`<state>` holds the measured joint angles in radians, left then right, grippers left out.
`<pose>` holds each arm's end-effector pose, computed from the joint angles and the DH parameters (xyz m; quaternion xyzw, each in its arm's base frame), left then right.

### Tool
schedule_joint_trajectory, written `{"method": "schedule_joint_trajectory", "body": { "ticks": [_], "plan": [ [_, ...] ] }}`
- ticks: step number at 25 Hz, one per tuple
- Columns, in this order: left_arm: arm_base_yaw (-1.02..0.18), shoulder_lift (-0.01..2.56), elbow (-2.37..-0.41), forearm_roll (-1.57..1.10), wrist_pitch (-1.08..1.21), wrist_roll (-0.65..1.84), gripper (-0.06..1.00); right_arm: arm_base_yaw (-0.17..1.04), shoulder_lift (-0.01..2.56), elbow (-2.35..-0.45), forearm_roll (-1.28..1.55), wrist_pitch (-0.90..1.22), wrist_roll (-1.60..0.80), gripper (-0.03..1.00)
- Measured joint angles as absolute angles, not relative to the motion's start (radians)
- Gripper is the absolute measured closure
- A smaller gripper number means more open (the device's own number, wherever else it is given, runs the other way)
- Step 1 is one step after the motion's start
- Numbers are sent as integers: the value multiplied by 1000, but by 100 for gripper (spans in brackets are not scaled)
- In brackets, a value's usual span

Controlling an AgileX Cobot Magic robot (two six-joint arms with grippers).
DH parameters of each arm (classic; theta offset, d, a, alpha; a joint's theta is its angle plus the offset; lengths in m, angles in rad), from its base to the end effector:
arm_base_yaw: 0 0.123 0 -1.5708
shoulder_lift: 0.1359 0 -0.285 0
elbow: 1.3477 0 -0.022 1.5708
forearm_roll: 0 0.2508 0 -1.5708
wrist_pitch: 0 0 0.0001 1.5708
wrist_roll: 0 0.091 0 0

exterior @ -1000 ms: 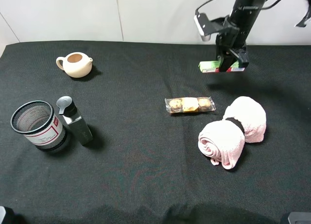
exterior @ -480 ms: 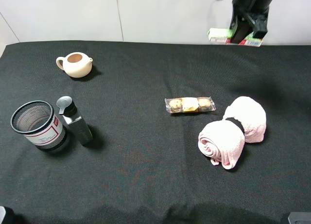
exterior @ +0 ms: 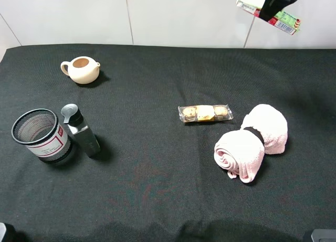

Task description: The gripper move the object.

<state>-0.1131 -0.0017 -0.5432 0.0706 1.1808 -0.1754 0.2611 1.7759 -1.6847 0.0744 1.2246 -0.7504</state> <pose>-0.0149 0.0077 0.2797 -0.0314 0.8711 -0.0356 0.4887 0.3622 0.1034 0.3271 -0.4714 0.8646 -0.0057 0.1739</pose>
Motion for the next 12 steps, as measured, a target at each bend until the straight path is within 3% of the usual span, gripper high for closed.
{"method": "schedule_joint_trajectory", "body": {
  "ticks": [12],
  "plan": [
    [-113, -2, -543, 71, 1181, -175, 11, 261, 1739, -1685, 149, 1225, -224, 79]
  ]
}}
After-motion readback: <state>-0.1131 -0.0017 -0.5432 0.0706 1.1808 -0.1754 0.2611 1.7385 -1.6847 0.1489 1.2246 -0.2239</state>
